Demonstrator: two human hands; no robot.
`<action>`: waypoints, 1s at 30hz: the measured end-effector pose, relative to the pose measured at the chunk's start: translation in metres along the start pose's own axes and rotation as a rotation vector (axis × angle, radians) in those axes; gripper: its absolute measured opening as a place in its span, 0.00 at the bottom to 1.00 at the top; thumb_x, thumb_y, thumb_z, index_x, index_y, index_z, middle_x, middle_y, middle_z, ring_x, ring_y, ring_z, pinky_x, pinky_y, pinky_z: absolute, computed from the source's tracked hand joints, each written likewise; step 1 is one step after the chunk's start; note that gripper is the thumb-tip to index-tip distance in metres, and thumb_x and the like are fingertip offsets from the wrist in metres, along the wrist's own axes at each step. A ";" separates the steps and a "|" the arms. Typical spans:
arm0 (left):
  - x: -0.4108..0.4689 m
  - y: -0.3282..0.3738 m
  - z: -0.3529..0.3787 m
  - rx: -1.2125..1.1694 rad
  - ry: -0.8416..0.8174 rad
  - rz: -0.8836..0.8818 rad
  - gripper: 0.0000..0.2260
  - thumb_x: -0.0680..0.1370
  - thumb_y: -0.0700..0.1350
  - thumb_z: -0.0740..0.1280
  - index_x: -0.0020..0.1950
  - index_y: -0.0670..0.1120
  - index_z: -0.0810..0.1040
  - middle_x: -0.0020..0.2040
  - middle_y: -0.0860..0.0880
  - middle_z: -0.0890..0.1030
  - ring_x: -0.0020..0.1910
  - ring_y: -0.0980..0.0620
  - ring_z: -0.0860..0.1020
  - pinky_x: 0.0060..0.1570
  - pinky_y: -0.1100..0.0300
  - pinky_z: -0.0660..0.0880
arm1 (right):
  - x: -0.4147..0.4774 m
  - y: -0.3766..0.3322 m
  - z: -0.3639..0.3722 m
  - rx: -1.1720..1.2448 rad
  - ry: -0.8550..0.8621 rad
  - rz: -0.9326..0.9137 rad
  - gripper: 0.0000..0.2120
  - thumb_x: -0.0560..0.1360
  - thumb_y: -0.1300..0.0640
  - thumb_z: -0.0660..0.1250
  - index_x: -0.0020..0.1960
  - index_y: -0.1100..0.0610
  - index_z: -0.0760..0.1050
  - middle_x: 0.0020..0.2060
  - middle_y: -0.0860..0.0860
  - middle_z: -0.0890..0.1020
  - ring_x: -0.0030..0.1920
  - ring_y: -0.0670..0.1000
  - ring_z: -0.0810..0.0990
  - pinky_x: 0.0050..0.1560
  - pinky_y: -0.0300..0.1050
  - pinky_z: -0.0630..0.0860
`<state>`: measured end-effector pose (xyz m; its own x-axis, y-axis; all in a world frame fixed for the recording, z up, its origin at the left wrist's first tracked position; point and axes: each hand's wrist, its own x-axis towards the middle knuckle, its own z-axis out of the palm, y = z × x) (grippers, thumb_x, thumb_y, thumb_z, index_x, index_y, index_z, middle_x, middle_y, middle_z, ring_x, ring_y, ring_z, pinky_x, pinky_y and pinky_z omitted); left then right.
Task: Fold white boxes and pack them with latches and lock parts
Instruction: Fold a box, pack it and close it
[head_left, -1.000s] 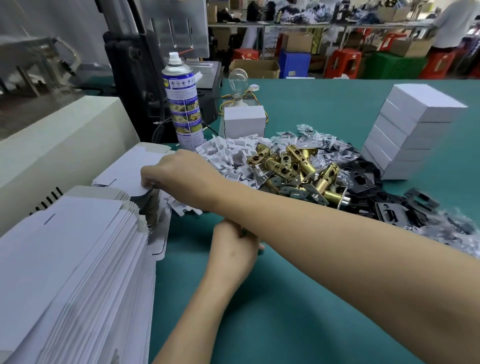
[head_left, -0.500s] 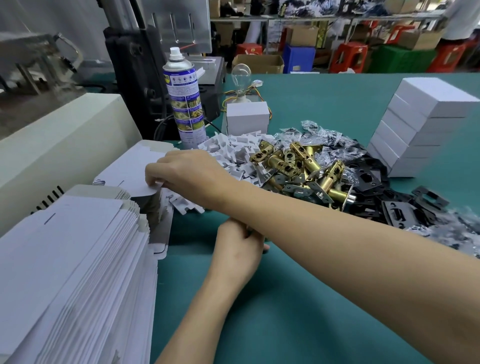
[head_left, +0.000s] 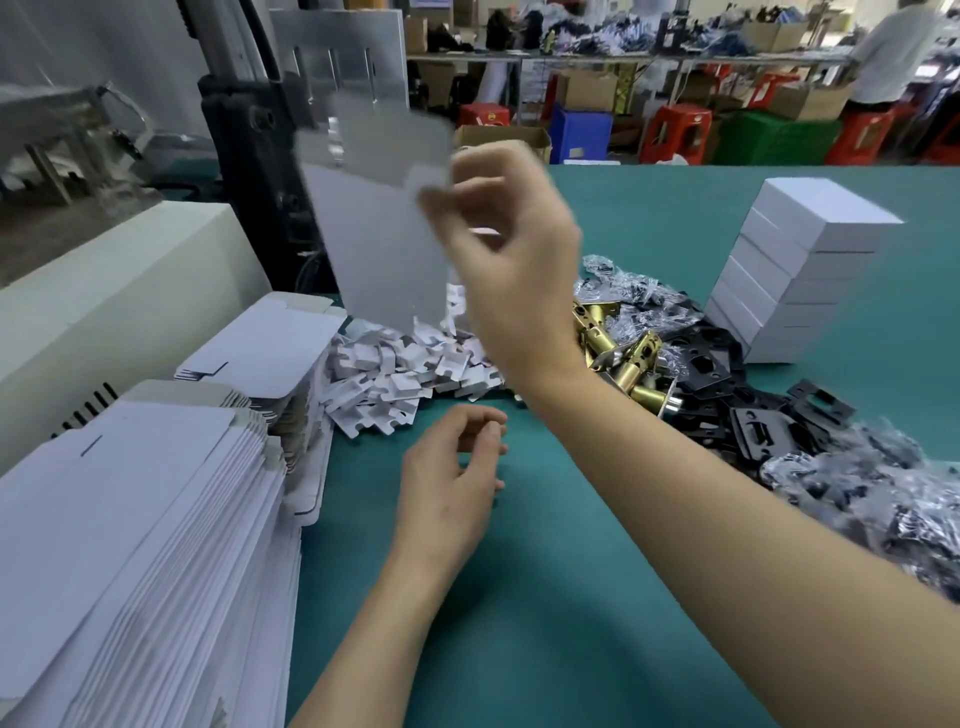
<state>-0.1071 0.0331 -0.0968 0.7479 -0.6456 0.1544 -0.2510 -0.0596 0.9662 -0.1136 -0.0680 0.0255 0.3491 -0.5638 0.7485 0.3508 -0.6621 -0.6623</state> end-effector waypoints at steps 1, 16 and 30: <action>0.000 -0.001 0.000 0.015 0.025 0.005 0.10 0.84 0.39 0.65 0.48 0.52 0.82 0.46 0.54 0.84 0.45 0.56 0.84 0.35 0.61 0.80 | 0.000 -0.005 -0.015 0.072 0.076 0.059 0.05 0.79 0.60 0.73 0.51 0.58 0.78 0.39 0.48 0.83 0.40 0.47 0.82 0.43 0.47 0.81; -0.024 0.035 0.007 -0.509 -0.569 -0.515 0.32 0.73 0.77 0.58 0.62 0.59 0.86 0.63 0.47 0.86 0.59 0.48 0.85 0.52 0.54 0.83 | -0.127 0.011 -0.106 0.278 0.346 0.890 0.04 0.80 0.53 0.71 0.53 0.52 0.82 0.40 0.52 0.87 0.37 0.45 0.83 0.36 0.42 0.81; -0.026 0.035 -0.004 -0.565 -0.640 -0.427 0.31 0.63 0.74 0.77 0.59 0.58 0.87 0.58 0.44 0.88 0.55 0.46 0.87 0.48 0.56 0.83 | -0.125 0.008 -0.112 -0.475 -0.005 0.109 0.13 0.82 0.47 0.66 0.57 0.53 0.85 0.53 0.46 0.79 0.60 0.47 0.75 0.62 0.42 0.72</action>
<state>-0.1330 0.0505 -0.0658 0.1871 -0.9585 -0.2153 0.4247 -0.1187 0.8975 -0.2519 -0.0582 -0.0691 0.3665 -0.6408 0.6746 -0.1228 -0.7520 -0.6476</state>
